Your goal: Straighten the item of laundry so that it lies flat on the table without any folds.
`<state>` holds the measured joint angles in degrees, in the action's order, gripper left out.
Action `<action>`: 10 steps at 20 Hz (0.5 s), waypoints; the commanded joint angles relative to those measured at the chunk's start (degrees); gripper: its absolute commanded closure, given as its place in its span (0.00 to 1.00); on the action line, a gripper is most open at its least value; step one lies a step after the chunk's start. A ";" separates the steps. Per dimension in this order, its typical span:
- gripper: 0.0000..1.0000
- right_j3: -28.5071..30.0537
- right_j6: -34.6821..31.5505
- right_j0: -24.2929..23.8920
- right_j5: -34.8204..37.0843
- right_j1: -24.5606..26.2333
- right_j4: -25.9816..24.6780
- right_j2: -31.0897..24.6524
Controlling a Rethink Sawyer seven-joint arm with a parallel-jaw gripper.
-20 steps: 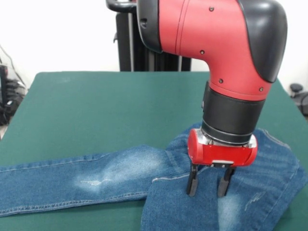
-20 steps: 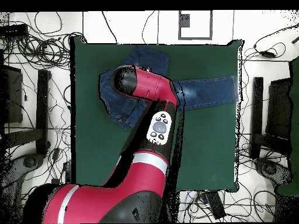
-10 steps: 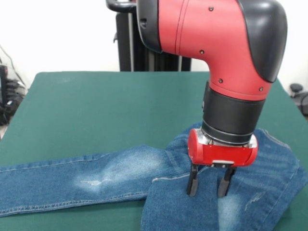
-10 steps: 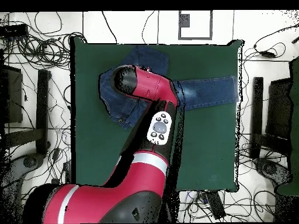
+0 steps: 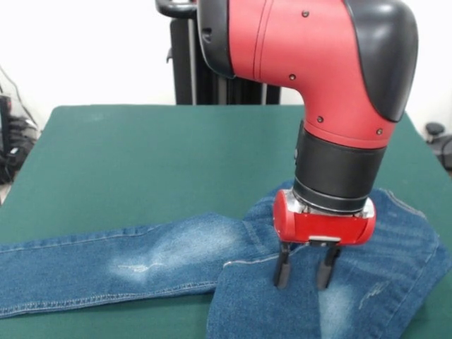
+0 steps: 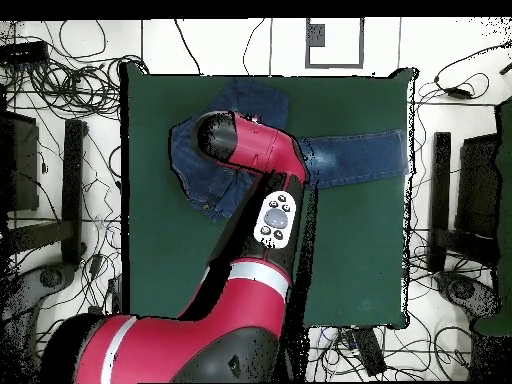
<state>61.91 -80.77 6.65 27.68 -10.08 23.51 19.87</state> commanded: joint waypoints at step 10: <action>1.00 7.34 -13.29 -2.77 1.90 -0.62 2.91 -11.27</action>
<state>62.47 -80.77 4.29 27.68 -10.23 24.35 17.01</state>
